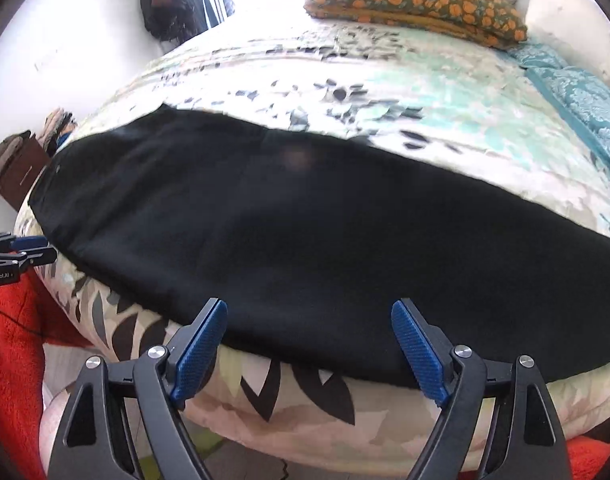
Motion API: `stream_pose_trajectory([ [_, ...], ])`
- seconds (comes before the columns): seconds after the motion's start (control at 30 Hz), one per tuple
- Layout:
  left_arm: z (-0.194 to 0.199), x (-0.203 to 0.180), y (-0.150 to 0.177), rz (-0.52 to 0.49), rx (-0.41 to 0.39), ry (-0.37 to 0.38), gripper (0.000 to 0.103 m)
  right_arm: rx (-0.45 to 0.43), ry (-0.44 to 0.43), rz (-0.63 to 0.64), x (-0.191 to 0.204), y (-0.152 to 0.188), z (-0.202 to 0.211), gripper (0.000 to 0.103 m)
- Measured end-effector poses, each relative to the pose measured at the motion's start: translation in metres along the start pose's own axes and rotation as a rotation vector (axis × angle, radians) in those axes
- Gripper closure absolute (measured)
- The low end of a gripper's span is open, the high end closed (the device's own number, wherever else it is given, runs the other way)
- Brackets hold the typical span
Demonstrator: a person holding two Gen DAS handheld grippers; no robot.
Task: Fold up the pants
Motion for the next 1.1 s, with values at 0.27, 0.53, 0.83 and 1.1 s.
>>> stream_pose_trajectory([
  [0.27,-0.039,-0.059,-0.027,-0.125,-0.004,0.059,0.032,0.132,-0.018,0.080,0.033,0.001,-0.052,0.018],
  [0.53,-0.015,-0.081,-0.007,-0.171,-0.048,0.063,0.032,0.016,-0.027,0.050,0.015,0.013,-0.013,0.018],
  [0.83,-0.043,-0.100,-0.002,-0.218,0.022,0.038,0.028,0.044,0.054,-0.102,-0.032,0.014,-0.014,0.018],
  [1.1,-0.023,-0.082,-0.070,-0.213,-0.065,-0.019,0.027,0.077,0.018,-0.166,-0.049,0.028,-0.020,0.013],
])
Point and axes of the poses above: each gripper's, at about its wrist camera, not at the fingertips, and z roughly against the way its jaws point, x to its left, y to its underside, the point moved 2 cm from there along -z, roughly the way its jaws point, and after that the axes turned 1 degree about y, right-handed, at the moved point
